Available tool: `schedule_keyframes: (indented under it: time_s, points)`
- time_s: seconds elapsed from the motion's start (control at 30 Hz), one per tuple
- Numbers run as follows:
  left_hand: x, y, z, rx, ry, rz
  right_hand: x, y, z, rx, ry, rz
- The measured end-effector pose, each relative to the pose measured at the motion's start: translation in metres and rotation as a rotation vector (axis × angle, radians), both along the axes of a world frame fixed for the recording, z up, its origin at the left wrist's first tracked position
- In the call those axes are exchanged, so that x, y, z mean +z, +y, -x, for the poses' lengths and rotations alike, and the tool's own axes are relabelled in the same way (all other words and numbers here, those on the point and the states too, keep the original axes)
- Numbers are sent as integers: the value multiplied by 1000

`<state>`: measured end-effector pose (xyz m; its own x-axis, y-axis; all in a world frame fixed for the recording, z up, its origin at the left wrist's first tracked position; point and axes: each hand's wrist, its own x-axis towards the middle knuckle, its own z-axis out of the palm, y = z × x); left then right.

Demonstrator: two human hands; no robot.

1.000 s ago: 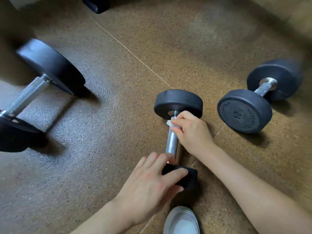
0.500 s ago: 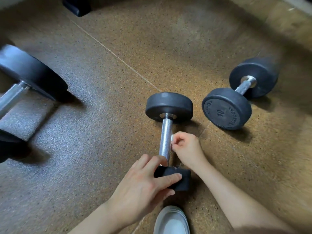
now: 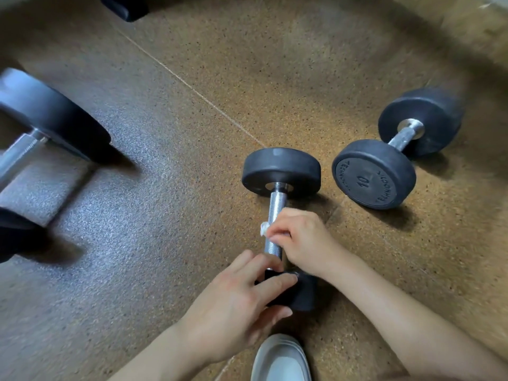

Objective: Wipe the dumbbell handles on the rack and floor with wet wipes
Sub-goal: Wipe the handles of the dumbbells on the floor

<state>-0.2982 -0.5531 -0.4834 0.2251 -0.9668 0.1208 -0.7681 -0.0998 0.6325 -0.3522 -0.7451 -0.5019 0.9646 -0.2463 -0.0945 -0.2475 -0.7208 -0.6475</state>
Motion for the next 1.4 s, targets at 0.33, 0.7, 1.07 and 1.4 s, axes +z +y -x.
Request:
schedule_keyframes:
  time_s: [0.33,0.7,1.07,1.4]
  points:
    - [5,6,2,63,-22,-127,11,-2,-18,431,169,295]
    - [1,-7,12,-3,-80,-58,1,-23,-6,395,62,323]
    - [-4,-29,24,-14,-34,31,-3,-19,16,146,136,0]
    - [44,-37,-3,522,1036,55,72,4,-18,-540,-107,-1579]
